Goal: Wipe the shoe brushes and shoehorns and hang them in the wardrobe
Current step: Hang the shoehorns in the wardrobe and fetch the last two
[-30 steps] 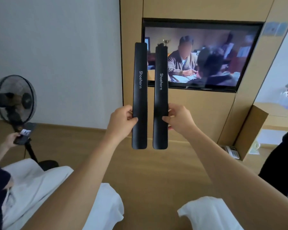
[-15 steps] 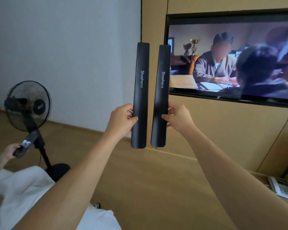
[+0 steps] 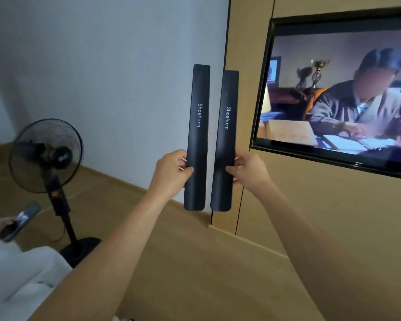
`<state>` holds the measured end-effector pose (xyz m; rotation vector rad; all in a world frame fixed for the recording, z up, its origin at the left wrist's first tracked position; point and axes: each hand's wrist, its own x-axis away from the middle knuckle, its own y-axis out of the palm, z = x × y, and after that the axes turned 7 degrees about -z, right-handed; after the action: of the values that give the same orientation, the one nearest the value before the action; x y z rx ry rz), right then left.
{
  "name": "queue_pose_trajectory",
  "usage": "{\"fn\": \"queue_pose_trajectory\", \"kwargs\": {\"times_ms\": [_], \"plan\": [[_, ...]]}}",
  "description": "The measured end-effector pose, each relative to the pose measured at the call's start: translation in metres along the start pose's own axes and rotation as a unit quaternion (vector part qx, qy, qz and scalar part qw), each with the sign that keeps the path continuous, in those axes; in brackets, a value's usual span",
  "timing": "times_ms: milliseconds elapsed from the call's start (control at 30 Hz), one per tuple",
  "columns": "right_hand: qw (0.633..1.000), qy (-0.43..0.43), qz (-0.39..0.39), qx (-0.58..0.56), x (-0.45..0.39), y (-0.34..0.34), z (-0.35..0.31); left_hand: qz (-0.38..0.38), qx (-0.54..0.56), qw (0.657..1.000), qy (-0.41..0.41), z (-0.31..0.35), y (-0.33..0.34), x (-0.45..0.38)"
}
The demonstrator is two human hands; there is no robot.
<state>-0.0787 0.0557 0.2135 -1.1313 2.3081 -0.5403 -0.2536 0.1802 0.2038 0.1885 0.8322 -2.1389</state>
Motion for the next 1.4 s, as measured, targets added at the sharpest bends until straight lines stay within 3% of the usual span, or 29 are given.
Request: {"fn": "queue_pose_trajectory", "kwargs": {"times_ms": [400,667,1000,1400], "plan": [[0.999,-0.005,0.010,0.037,-0.234,0.003,0.048,-0.009,0.032,0.999,0.015,-0.088,0.020,-0.230],[1.000,-0.016,-0.011,-0.010,-0.363,0.044,0.067,0.006,0.015,1.000,-0.003,-0.157,0.004,-0.329],[0.989,-0.068,-0.096,-0.095,-0.537,0.132,0.082,0.091,-0.039,0.993,-0.062,-0.246,-0.040,-0.431],[0.948,-0.158,-0.234,-0.150,-0.743,0.219,0.073,0.232,-0.131,0.955,-0.133,-0.316,-0.090,-0.563]]}}
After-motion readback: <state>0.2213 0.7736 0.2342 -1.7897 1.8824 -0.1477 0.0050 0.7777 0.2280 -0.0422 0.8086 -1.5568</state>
